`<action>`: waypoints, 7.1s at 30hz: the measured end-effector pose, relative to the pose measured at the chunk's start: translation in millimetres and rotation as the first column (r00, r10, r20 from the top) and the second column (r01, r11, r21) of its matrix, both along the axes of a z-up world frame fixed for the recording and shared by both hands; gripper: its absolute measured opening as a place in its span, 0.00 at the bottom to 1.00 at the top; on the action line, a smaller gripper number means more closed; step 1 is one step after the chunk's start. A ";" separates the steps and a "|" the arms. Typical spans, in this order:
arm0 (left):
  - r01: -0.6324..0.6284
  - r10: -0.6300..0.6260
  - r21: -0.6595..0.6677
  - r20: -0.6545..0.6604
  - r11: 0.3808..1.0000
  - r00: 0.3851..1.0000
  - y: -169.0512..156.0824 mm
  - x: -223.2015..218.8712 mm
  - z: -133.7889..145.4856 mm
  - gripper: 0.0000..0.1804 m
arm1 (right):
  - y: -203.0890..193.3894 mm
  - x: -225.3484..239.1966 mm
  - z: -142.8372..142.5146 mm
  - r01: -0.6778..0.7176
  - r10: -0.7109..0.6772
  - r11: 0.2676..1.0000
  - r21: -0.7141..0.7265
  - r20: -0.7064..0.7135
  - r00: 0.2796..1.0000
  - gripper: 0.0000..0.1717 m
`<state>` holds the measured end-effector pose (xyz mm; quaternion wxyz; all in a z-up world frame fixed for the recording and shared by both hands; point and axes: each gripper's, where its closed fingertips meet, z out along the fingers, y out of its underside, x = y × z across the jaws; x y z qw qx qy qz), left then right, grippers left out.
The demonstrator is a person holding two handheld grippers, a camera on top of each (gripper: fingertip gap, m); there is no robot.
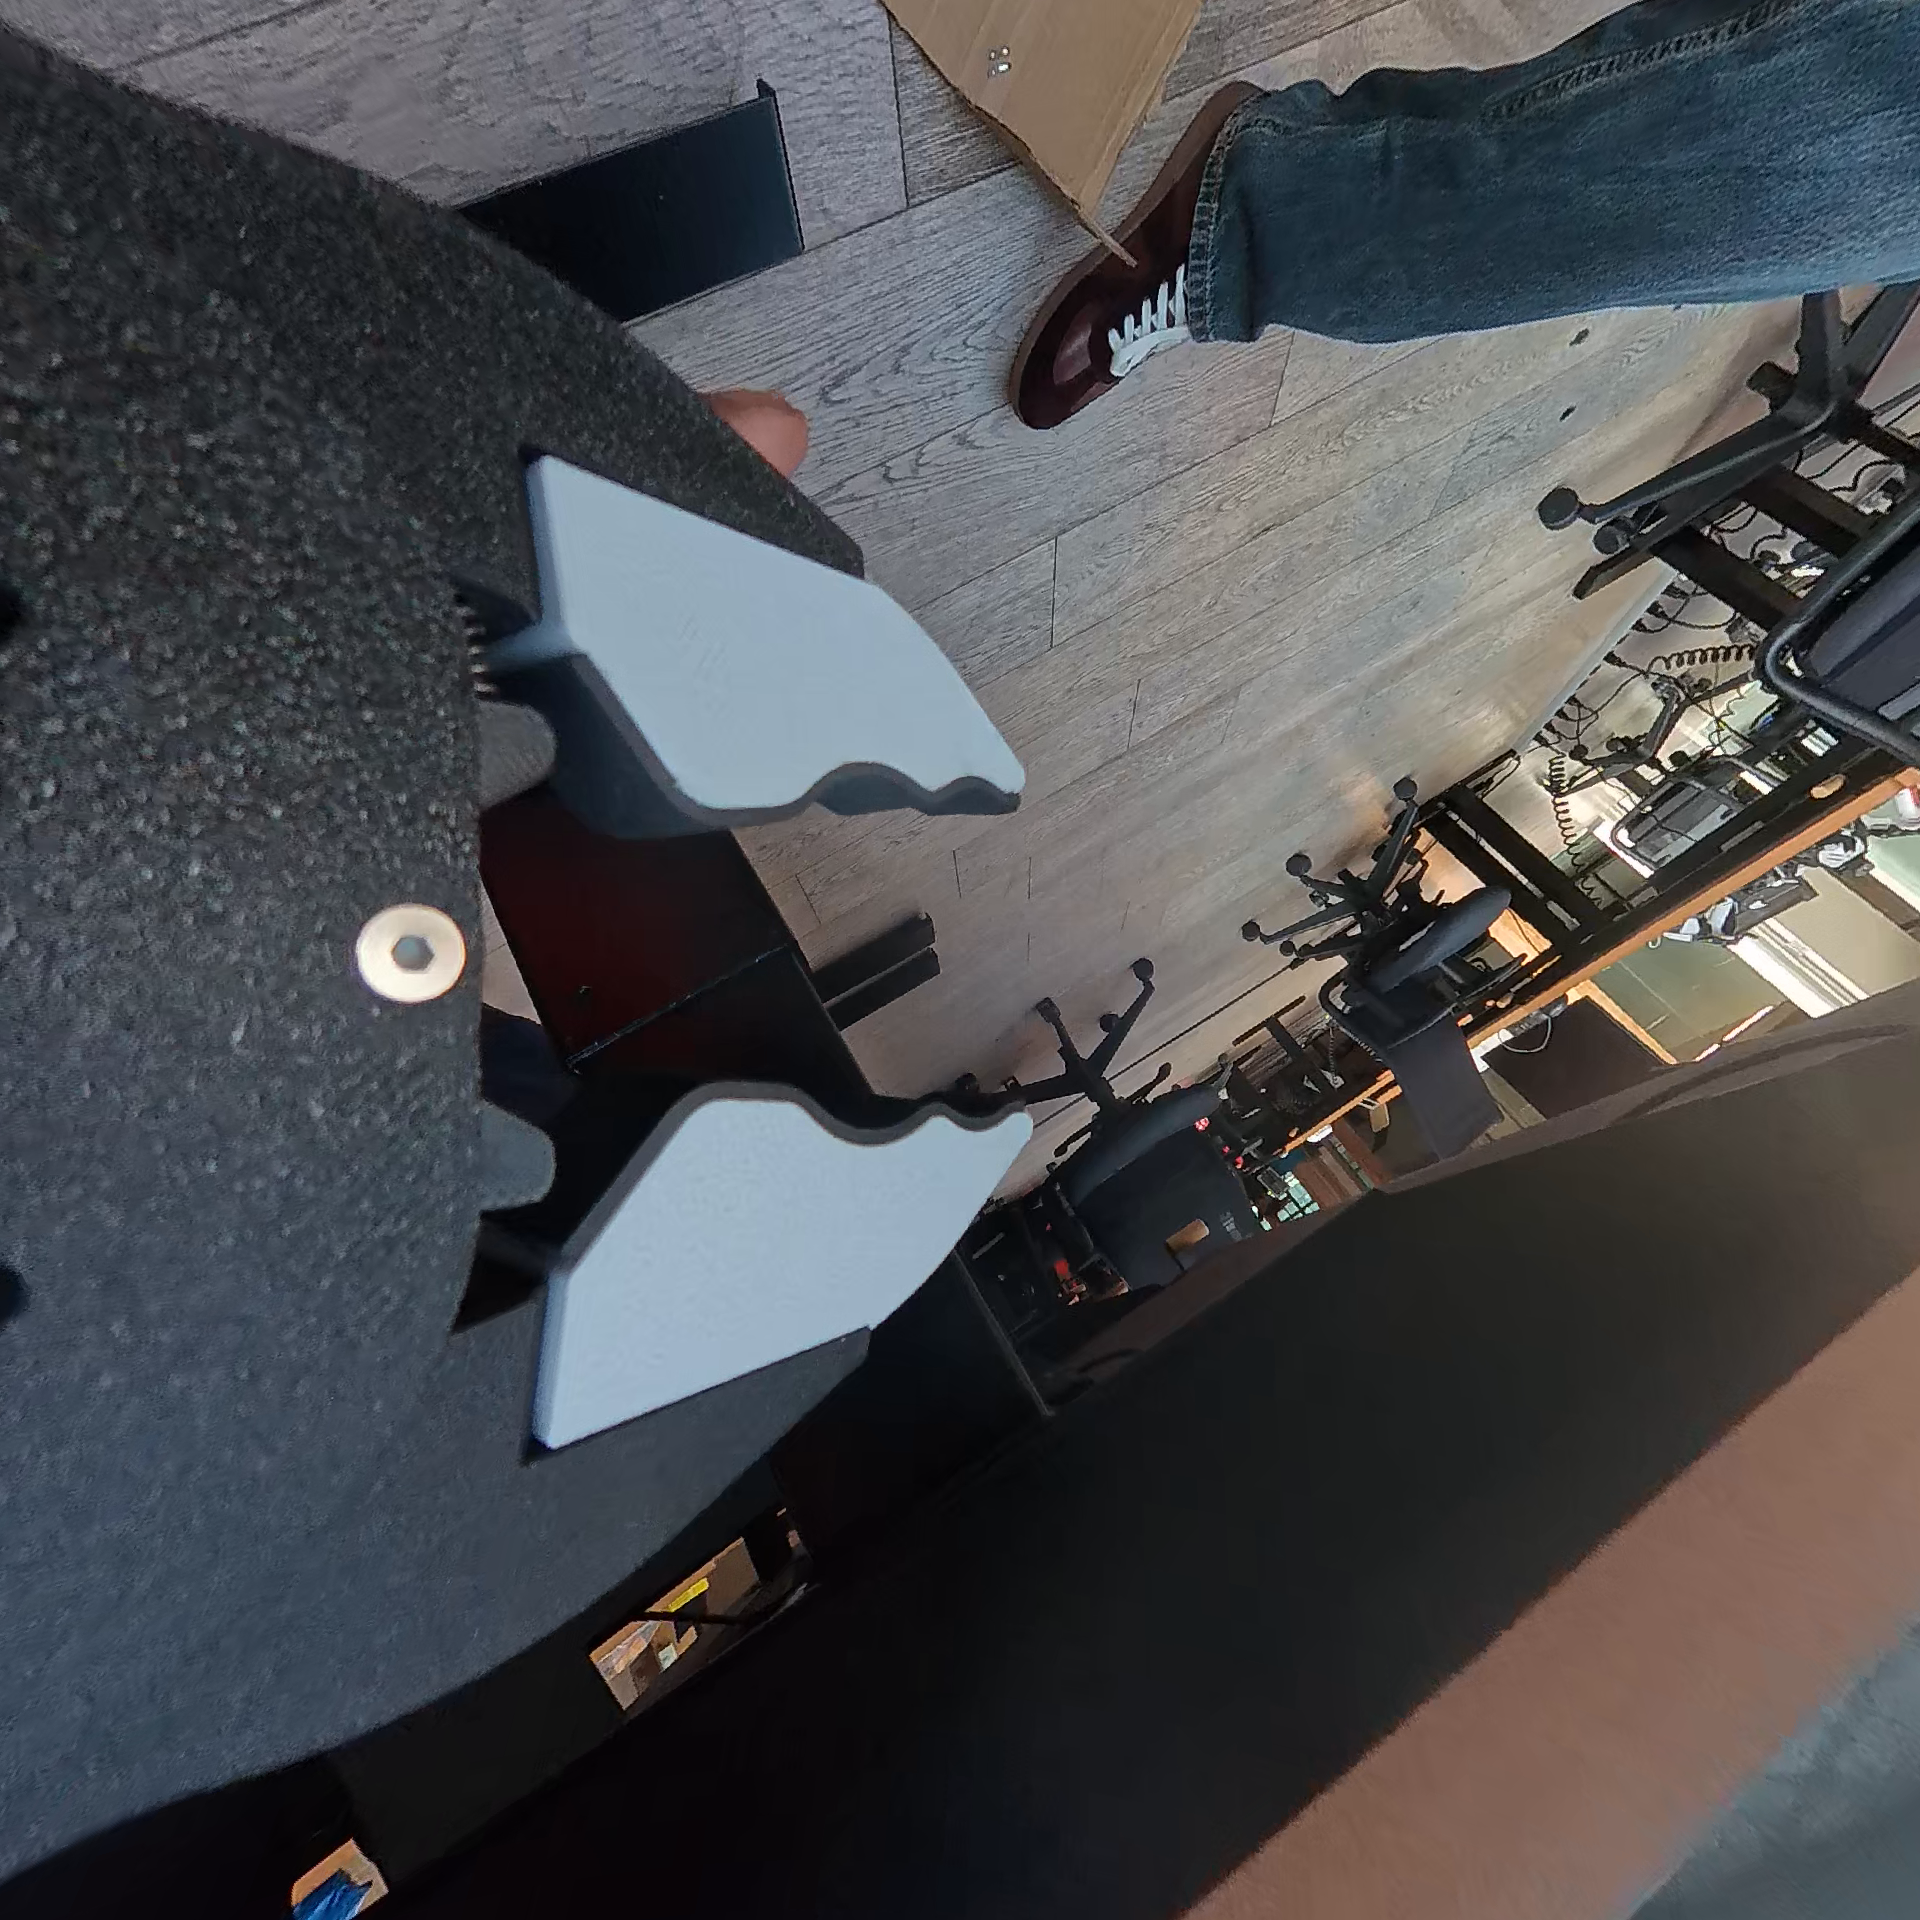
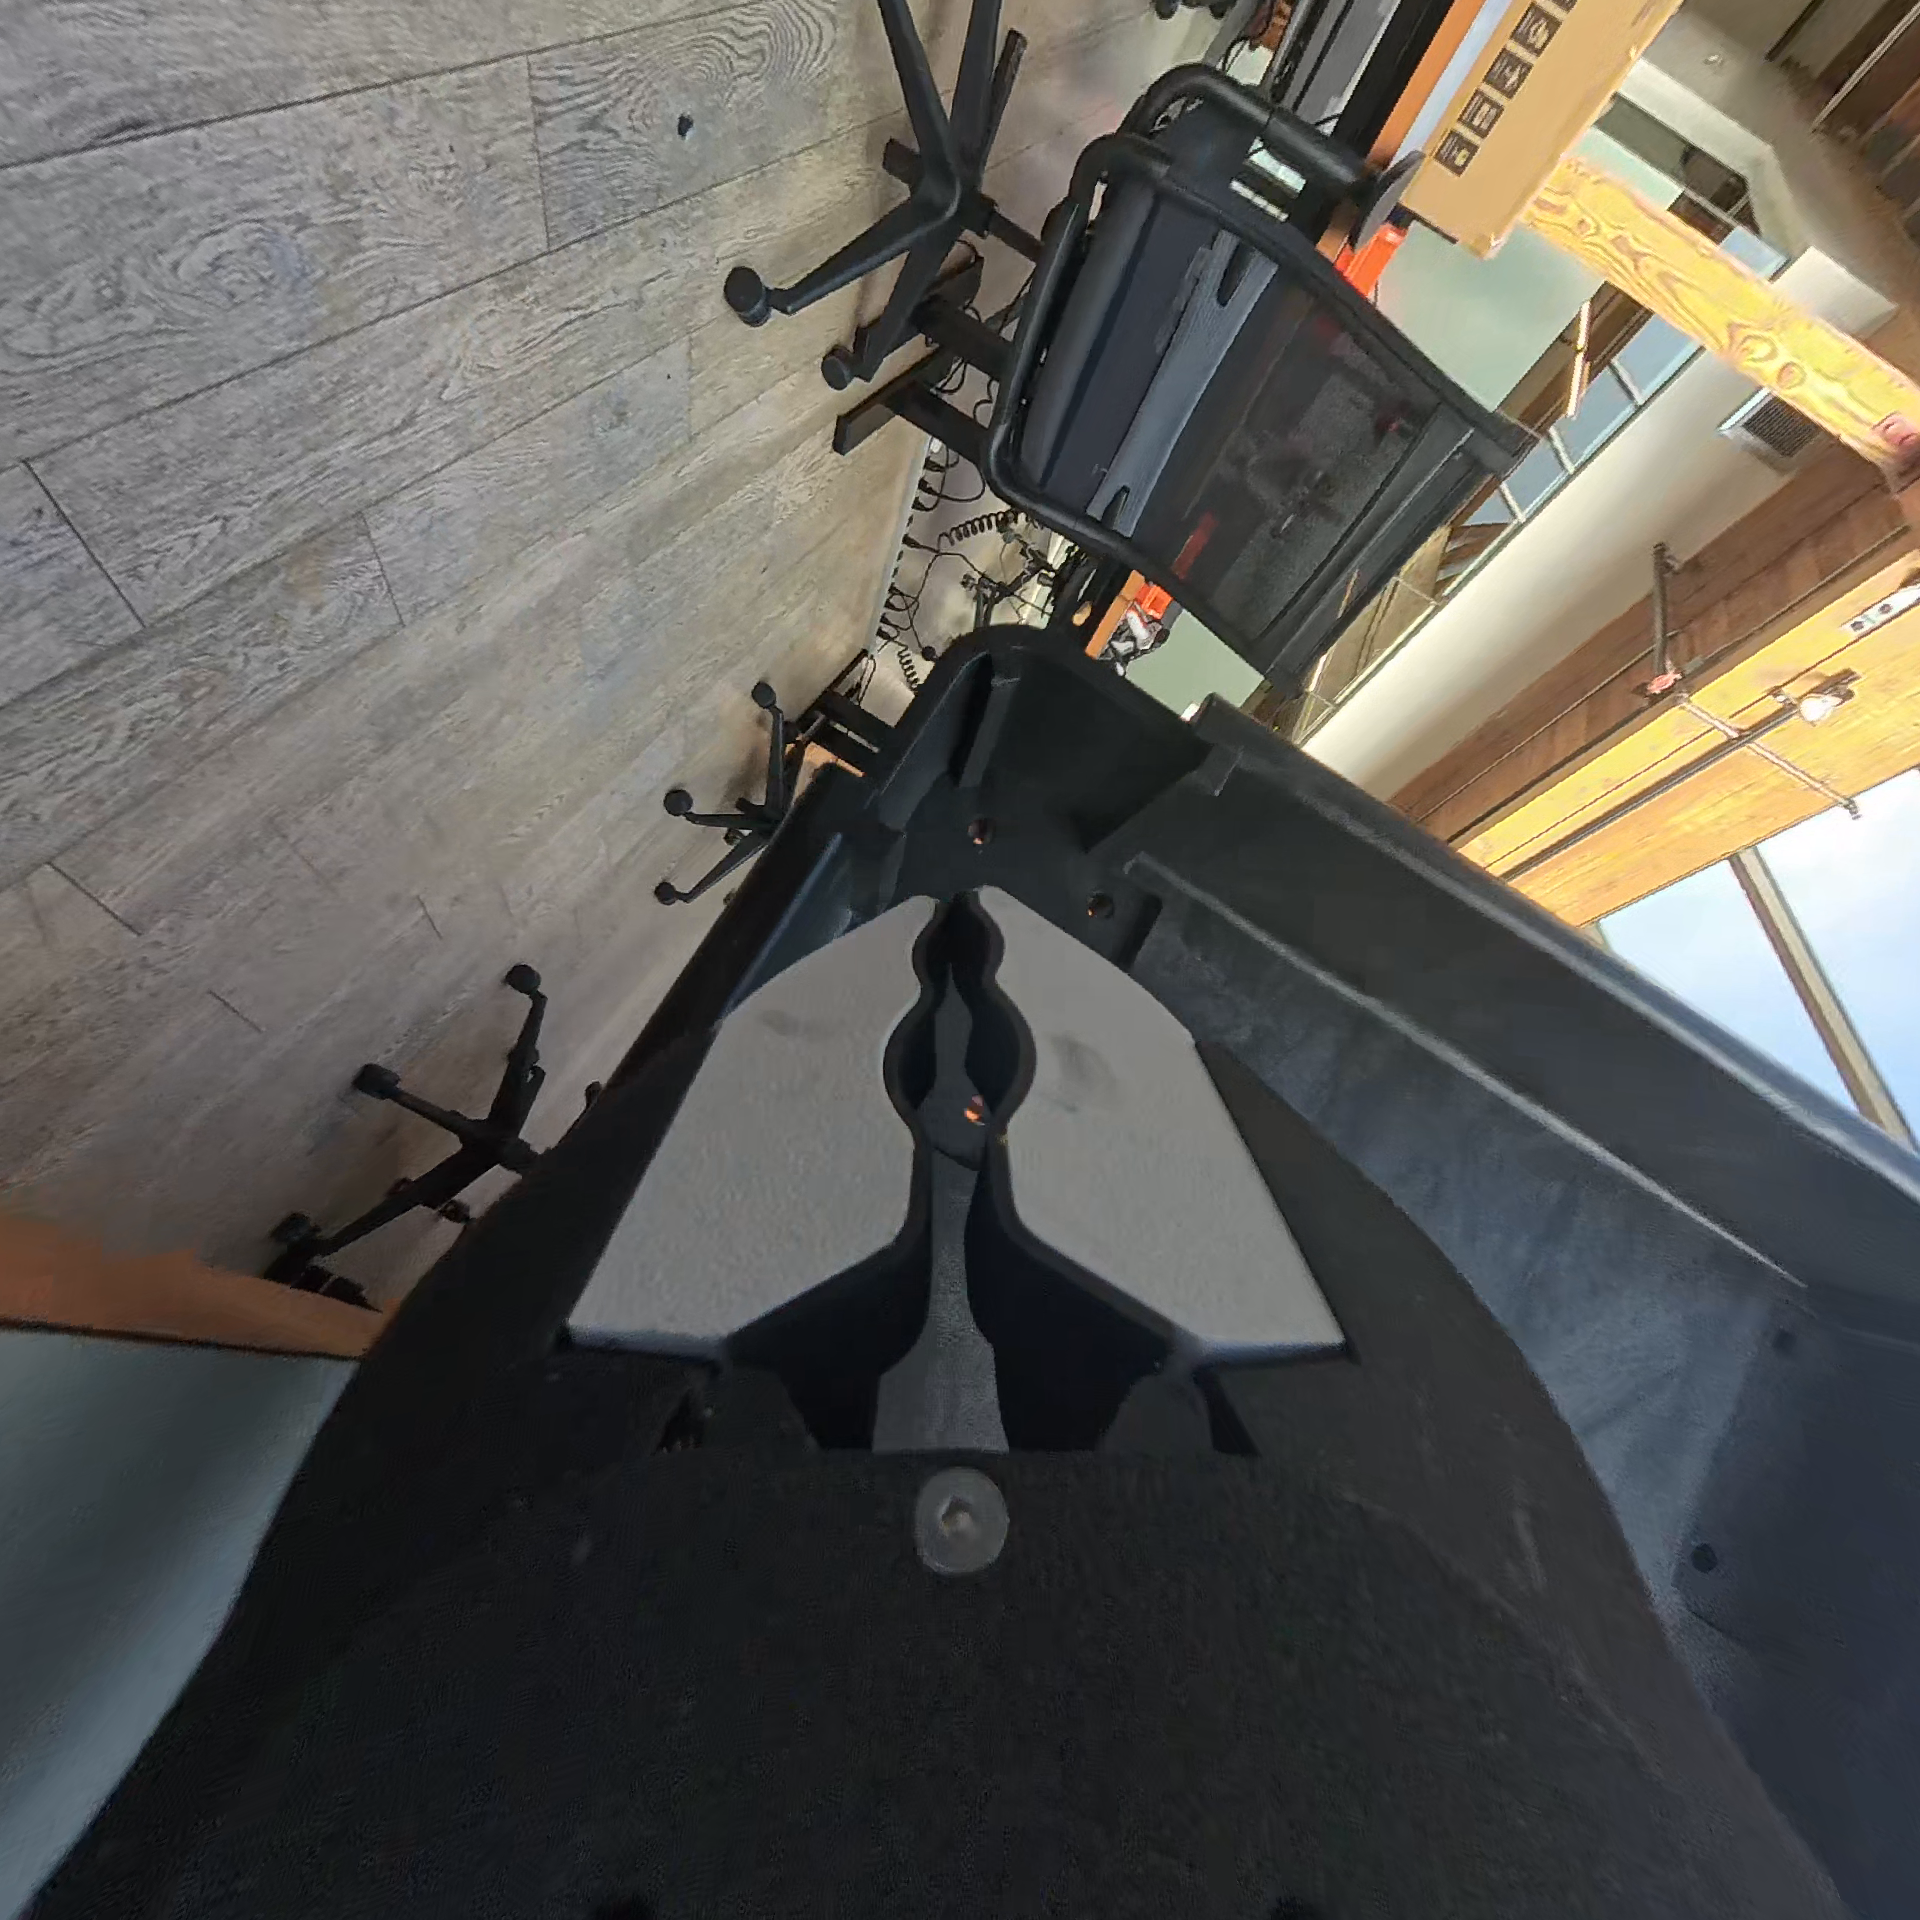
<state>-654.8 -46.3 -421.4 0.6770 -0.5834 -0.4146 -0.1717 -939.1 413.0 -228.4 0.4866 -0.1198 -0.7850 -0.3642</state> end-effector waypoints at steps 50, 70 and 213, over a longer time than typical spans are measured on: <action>-0.005 0.002 -0.015 -0.184 1.000 0.983 -11.3 29.0 49.6 0.28 | -142.9 383.4 80.2 0.034 0.006 0.978 -0.207 0.192 0.981 0.00; -0.172 0.203 0.132 -0.281 0.976 0.938 -25.5 178.0 103.3 0.25 | -416.0 632.7 82.8 -0.078 0.365 0.893 -0.443 0.611 0.702 0.00; -0.329 0.333 0.069 -0.061 0.942 0.941 -164.7 240.1 45.6 0.25 | -461.2 800.6 -342.1 0.702 0.322 0.365 -0.612 0.790 0.521 0.00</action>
